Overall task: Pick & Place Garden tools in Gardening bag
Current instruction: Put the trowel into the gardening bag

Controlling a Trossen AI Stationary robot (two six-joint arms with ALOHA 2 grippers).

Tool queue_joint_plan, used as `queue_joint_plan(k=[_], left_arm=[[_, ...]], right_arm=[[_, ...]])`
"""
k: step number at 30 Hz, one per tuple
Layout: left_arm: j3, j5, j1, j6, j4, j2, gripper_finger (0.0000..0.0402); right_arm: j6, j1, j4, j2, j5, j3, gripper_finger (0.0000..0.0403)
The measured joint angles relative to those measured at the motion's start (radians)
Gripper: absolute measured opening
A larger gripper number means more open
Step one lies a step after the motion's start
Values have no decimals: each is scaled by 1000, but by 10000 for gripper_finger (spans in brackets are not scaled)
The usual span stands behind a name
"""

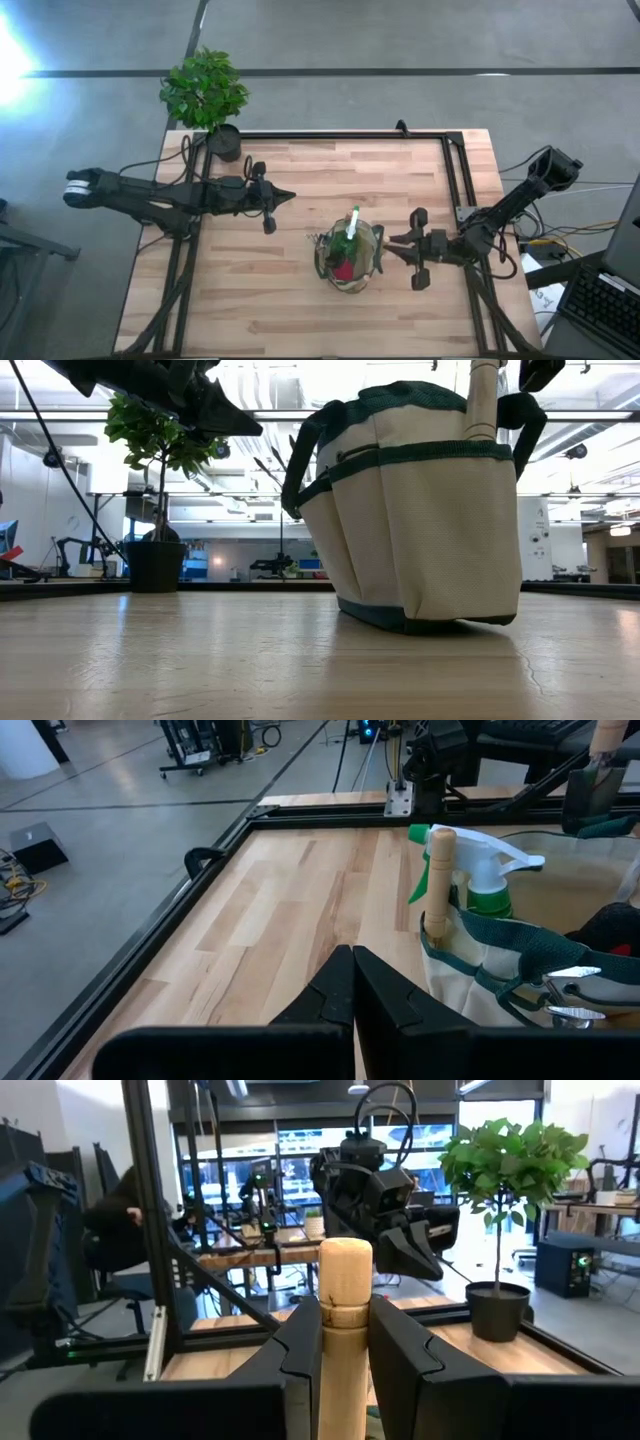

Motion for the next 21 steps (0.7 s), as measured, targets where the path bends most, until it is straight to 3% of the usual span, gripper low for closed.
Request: queue_joint_plan(k=[9, 21], left_arm=[[0, 0, 0, 3, 0, 0, 3], [0, 0, 0, 8, 0, 0, 3]], right_arm=[[-82, 0, 24, -5, -2, 16, 46], [35, -20, 14, -5, -59, 16, 46]])
